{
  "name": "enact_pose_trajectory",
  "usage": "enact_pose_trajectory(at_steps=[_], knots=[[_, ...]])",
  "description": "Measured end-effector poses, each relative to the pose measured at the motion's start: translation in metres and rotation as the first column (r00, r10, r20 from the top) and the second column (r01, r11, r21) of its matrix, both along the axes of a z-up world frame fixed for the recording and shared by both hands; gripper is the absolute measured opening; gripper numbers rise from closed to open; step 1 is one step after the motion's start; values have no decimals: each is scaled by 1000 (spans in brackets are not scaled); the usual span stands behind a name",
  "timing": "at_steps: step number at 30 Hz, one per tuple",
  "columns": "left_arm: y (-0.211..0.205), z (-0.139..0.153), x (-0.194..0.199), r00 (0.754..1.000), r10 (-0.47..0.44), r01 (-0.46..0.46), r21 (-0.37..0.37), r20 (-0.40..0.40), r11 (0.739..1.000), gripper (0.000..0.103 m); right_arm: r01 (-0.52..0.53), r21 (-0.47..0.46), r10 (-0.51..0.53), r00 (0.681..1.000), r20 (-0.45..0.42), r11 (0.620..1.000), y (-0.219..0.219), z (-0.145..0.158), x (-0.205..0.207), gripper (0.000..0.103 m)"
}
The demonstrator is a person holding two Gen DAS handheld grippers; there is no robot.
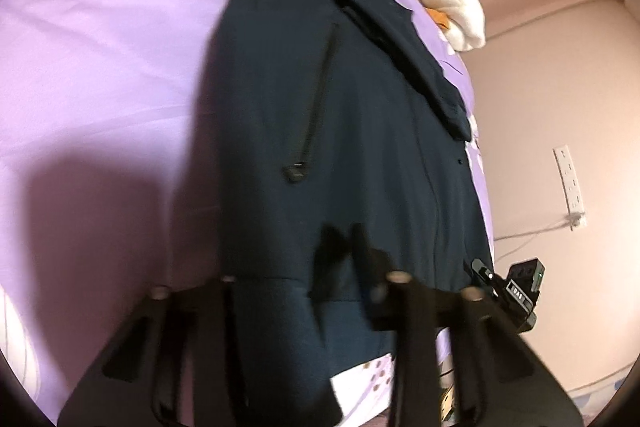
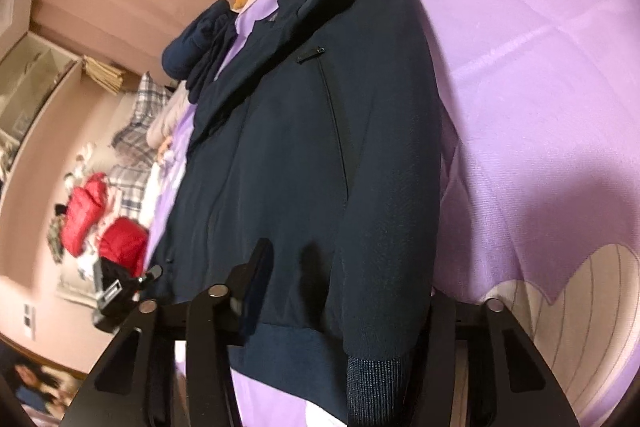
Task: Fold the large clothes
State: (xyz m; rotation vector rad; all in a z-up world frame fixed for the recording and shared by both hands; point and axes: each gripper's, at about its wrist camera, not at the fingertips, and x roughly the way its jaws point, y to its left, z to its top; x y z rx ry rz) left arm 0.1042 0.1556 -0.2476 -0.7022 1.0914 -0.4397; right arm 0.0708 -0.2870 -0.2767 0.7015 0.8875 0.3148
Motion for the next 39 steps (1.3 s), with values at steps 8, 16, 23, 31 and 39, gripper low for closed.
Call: enact_pose_trajectory(at_steps=[8,16,23,31,39], knots=[[3,1,-2,1000,31,-31,-8,-5,999,11,34,-27,-34,999,-8,999,-6,-1,-4,16],[5,43,-5,991,16,1,-122,134,993,10,17,62,-25,992,128,998,-2,32,-10,14],[-7,72,-8,965,-37,70,-118,260,991,10,1,94,-20,979,205,996,5,51,-11,14],[0,72,-8,960,-26,72,-158,278,985,10,-10,137,-24,971,239,991,5,52,-19,14],[2,87,-24,949,-52,106,-160,312,981,10,-21,150,-17,967,252,988,0,63,-28,14]])
